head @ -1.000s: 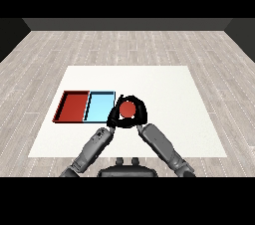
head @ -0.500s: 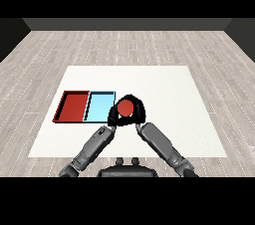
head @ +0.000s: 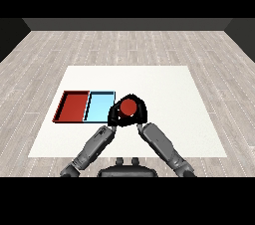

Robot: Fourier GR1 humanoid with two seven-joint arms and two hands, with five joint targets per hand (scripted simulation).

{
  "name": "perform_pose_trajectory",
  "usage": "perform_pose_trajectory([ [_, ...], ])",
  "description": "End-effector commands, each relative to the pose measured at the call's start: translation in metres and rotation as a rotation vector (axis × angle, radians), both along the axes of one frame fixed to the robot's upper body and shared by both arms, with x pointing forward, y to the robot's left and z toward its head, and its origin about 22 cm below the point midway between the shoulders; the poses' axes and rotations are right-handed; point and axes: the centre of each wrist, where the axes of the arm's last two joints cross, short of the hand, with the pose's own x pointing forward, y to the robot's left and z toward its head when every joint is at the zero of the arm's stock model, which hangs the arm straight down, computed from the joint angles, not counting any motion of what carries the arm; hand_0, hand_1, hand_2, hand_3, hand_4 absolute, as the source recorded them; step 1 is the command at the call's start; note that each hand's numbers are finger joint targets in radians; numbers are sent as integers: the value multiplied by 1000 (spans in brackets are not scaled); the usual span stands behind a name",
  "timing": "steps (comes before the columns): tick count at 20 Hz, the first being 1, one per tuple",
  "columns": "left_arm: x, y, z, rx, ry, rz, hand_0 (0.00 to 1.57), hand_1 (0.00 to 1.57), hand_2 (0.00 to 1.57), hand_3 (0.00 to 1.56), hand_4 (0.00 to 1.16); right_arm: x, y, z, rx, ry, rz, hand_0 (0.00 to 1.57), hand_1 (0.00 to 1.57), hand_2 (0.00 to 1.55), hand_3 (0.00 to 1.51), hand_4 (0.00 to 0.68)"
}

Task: Pick the red can and put it in the red box

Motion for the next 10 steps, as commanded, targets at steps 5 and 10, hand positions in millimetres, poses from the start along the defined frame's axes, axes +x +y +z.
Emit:
perform_pose_trajectory([
  [5,-13,-15,6,-35,-74,6,1571,1571,1571,1513,1147,-4,4,-7,-102,59,-15,0,0,0,0,0],
  [10,-4,-18,18,0,-54,46,1571,1571,1571,1501,1138,1,-7,-5,-83,85,8,0,0,0,0,0],
])
